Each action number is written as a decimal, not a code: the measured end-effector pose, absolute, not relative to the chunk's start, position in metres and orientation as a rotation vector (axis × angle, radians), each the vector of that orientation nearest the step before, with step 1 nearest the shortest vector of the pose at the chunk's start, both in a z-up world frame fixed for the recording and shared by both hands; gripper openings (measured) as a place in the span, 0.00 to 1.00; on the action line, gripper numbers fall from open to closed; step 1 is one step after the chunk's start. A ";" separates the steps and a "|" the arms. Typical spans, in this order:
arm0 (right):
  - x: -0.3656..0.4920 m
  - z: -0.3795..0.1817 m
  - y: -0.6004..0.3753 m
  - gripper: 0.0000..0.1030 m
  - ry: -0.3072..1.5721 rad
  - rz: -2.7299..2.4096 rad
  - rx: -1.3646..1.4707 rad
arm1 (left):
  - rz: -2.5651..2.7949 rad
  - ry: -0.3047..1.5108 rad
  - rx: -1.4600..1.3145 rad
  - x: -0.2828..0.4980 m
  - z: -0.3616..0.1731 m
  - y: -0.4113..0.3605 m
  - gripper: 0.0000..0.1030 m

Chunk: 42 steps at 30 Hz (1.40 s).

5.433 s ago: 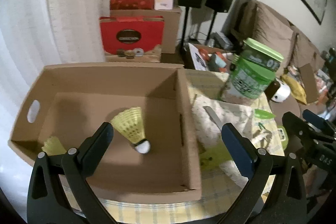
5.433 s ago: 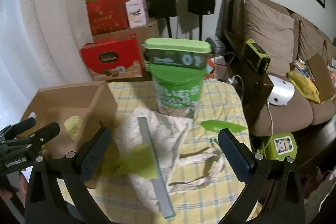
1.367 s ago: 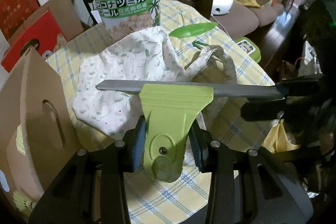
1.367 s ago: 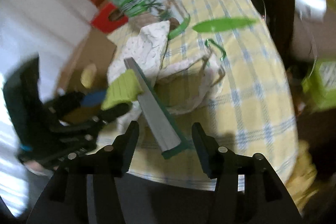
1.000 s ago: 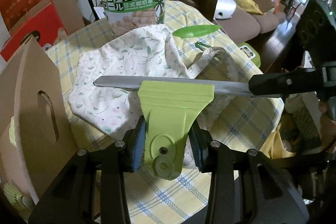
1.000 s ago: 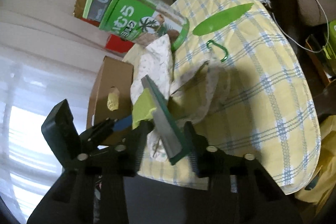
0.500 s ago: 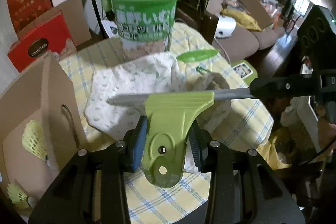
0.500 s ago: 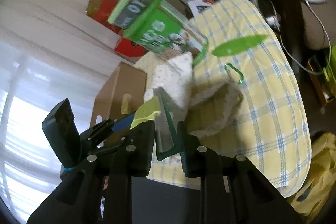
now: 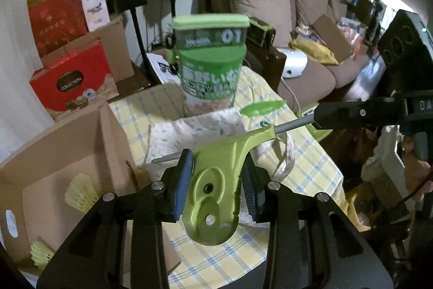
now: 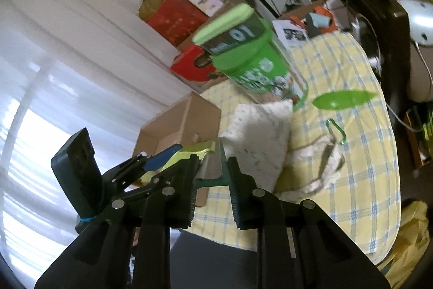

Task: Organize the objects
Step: 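Lift the squeegee with both tools and carry it toward the tray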

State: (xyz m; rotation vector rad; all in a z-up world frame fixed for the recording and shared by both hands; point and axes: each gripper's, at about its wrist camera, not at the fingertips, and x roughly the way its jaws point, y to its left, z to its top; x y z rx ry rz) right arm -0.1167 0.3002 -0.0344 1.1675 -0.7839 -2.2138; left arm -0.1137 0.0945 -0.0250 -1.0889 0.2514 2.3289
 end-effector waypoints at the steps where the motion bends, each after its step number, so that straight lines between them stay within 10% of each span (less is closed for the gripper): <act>1: -0.118 -0.030 0.297 0.20 -0.773 -2.215 1.160 | 2.337 0.248 -1.081 -0.114 -0.021 0.091 0.32; 42: -0.143 0.028 0.168 0.20 -0.355 -2.223 1.130 | 2.506 0.000 -0.994 -0.139 0.039 -0.010 0.10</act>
